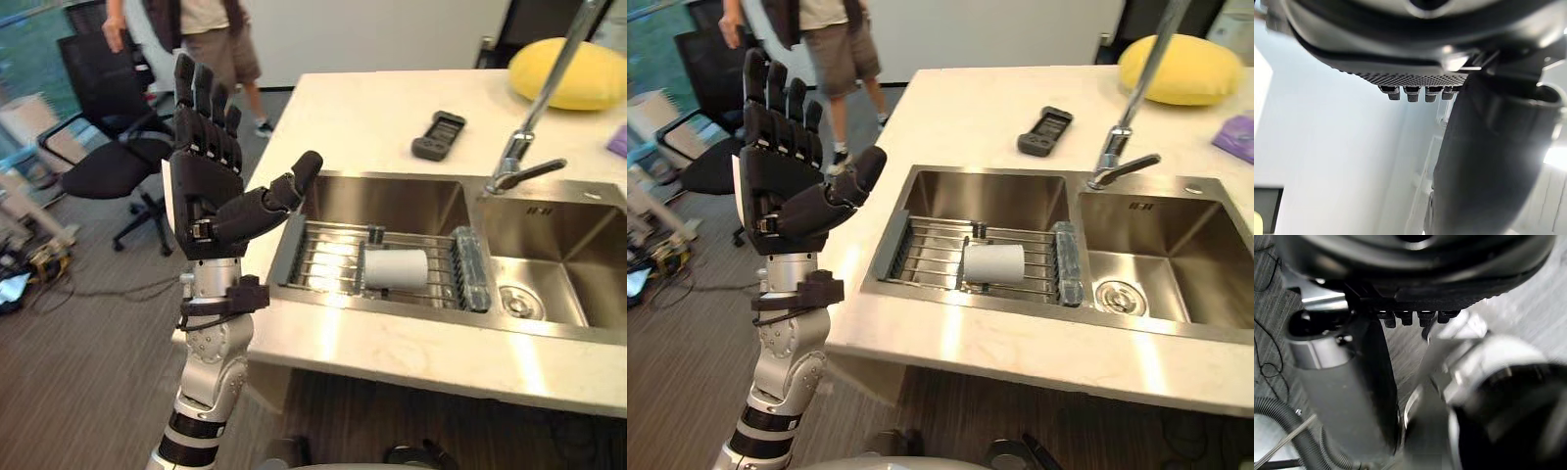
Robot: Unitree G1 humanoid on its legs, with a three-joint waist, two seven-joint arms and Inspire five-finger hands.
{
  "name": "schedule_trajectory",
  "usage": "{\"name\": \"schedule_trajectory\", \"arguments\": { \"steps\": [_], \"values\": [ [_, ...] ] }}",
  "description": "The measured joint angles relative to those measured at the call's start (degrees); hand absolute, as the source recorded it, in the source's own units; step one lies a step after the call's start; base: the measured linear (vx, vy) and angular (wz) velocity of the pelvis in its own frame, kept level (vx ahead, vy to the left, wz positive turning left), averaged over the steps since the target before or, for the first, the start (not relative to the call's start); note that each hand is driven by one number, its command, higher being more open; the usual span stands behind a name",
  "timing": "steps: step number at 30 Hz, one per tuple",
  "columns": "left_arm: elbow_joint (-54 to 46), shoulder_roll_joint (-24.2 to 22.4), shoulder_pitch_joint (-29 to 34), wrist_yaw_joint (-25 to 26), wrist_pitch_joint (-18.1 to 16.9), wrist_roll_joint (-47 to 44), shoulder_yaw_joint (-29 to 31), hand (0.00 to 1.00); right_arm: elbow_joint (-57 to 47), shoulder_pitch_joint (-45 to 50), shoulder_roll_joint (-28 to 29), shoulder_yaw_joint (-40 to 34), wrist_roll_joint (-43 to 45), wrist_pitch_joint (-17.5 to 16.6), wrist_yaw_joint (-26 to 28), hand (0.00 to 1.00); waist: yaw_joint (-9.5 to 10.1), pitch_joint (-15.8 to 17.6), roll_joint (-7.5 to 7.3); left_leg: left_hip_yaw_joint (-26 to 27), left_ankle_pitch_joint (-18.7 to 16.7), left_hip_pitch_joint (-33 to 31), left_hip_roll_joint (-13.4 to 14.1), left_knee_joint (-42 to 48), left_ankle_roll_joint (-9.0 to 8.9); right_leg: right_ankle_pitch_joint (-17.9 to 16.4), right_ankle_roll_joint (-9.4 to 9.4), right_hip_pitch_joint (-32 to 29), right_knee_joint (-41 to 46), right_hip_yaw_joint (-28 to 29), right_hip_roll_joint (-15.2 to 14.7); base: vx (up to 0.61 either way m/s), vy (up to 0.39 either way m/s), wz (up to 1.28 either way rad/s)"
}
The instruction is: Walk over to the sink, pick up the cup, carry it to the dishwasher, place the cup inside the dishwasher, then close the dishwasher door
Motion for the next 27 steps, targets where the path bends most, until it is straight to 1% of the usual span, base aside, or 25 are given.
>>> {"name": "schedule_trajectory", "arguments": {
  "steps": [1,2,3,4,5,6,7,9,10,11,13,14,15,19,22,27],
  "values": [
    [0.07,0.60,-0.61,-0.89,1.60,-0.18,-0.50,1.00,0.10,0.10,1.02,-1.01,1.21,-0.23,-0.46,1.00,-0.79,-0.41,-0.56,0.71,0.67,0.89,-1.36,-2.61,0.77,-0.35,0.54,-0.35,-0.19,0.00,-1.24,0.22,0.153,-0.16],
    [0.81,1.79,-1.55,-1.68,2.88,-0.83,-1.81,1.00,0.20,0.42,1.44,-2.72,1.84,-0.18,-0.43,1.00,-1.04,-0.64,-0.86,1.51,2.00,2.94,-2.54,-6.33,1.01,-0.27,0.78,0.04,-1.28,-0.48,-2.15,0.23,0.133,-0.16],
    [1.40,2.58,-2.19,-1.99,3.42,-1.31,-2.65,1.00,0.36,0.53,1.66,-3.65,2.45,-0.18,-0.43,1.00,-1.19,-0.70,-0.92,1.73,2.95,4.26,-3.06,-8.62,0.97,-0.03,1.12,0.67,-2.23,-0.74,-2.47,0.22,0.070,-0.05],
    [2.61,3.95,-3.55,-2.94,4.66,-1.50,-4.21,1.00,0.99,0.50,2.08,-5.74,3.41,-0.12,-0.35,1.00,-2.18,-0.87,-0.86,1.48,4.69,6.33,-3.79,-12.94,0.88,0.36,1.65,2.05,-4.02,-1.37,-2.74,0.21,0.031,0.11],
    [4.14,5.22,-5.13,-3.82,5.76,-1.51,-5.93,1.00,1.53,0.29,2.58,-7.74,3.84,-0.06,-0.37,1.00,-3.05,-1.03,-0.72,1.18,6.01,7.84,-4.02,-16.24,0.64,0.56,1.74,2.85,-5.27,-2.09,-2.62,0.23,0.004,0.20],
    [5.44,5.89,-6.27,-4.27,6.39,-1.44,-7.19,1.00,1.69,0.19,2.77,-8.51,3.88,0.04,-0.27,1.00,-3.77,-1.06,-0.68,1.03,6.48,8.37,-3.91,-17.54,0.39,0.60,1.75,3.24,-5.91,-2.54,-2.38,0.17,-0.016,0.15],
    [6.30,6.21,-6.97,-4.58,6.99,-1.25,-8.00,1.00,1.75,0.10,2.85,-9.08,3.89,0.19,-0.08,1.00,-4.06,-1.09,-0.66,0.90,6.54,8.46,-3.73,-17.90,0.31,0.63,1.72,3.32,-6.14,-2.80,-2.35,0.16,-0.033,0.07],
    [9.74,6.61,-8.92,-6.01,9.64,-0.87,-10.30,1.00,1.88,0.02,2.65,-10.02,3.92,0.31,0.21,1.00,-4.95,-1.10,-0.64,0.77,6.63,8.53,-3.26,-17.99,0.17,0.71,1.61,3.54,-6.54,-3.51,-1.89,0.15,-0.054,-0.01],
    [11.92,7.44,-9.09,-6.83,11.05,-0.04,-11.21,1.00,2.64,-0.43,2.28,-11.19,3.84,0.36,0.22,1.00,-5.73,-1.19,-0.45,0.80,6.62,9.19,-2.89,-18.29,0.16,1.16,1.21,4.52,-7.47,-4.14,-1.43,0.13,-0.058,-0.07],
    [12.95,8.02,-9.08,-7.19,11.85,0.44,-11.65,1.00,2.76,-0.53,2.17,-11.40,3.84,0.34,0.18,1.00,-5.99,-1.21,-0.41,0.84,6.62,9.66,-2.66,-18.46,0.16,1.40,1.16,4.98,-7.86,-4.29,-1.17,0.11,-0.057,-0.13],
    [16.23,10.38,-9.08,-8.82,14.61,5.03,-13.30,1.00,2.76,-0.95,1.66,-11.42,3.81,0.33,0.16,1.00,-6.81,-1.28,-0.31,0.88,6.61,10.59,-2.06,-18.54,0.15,2.28,0.88,6.31,-9.48,-5.21,-0.51,0.08,-0.051,-0.14],
    [16.68,10.92,-9.08,-9.04,15.06,6.25,-13.81,1.00,2.75,-1.09,1.54,-11.42,3.81,0.31,0.16,1.00,-6.91,-1.28,-0.31,0.86,6.60,10.61,-2.03,-18.55,0.14,2.38,0.88,6.44,-9.85,-5.32,-0.46,0.05,-0.039,-0.09],
    [17.47,11.94,-9.07,-9.38,15.98,9.82,-14.91,1.00,2.80,-1.42,1.22,-11.41,3.81,0.30,0.11,1.00,-6.93,-1.28,-0.31,0.83,6.60,10.58,-2.01,-18.63,0.14,2.65,0.87,6.67,-10.71,-5.43,-0.37,0.03,-0.022,-0.04],
    [18.18,14.46,-9.07,-9.70,17.13,15.75,-16.82,1.00,2.85,-2.04,0.50,-11.31,4.14,0.28,0.07,1.00,-7.06,-1.25,-0.23,0.70,6.60,10.51,-2.03,-18.64,0.14,3.62,1.03,7.40,-12.59,-5.93,-0.26,-0.01,0.000,0.00],
    [18.19,16.47,-9.07,-9.67,17.31,18.75,-17.92,1.00,3.23,-2.78,-0.14,-11.23,6.02,0.28,0.11,1.00,-7.10,-1.20,-0.17,0.49,6.58,10.33,-2.16,-18.76,0.12,4.28,1.14,7.45,-13.44,-6.37,-0.27,-0.08,0.008,0.01],
    [18.10,17.75,-9.08,-9.78,17.14,19.16,-18.54,1.00,3.45,-3.34,-1.07,-11.22,6.12,0.46,0.54,1.00,-7.11,-1.10,0.00,0.38,6.41,9.22,-2.94,-18.87,0.01,5.51,1.05,6.63,-14.46,-6.18,-0.53,-0.13,0.021,-0.02]
  ]
}}
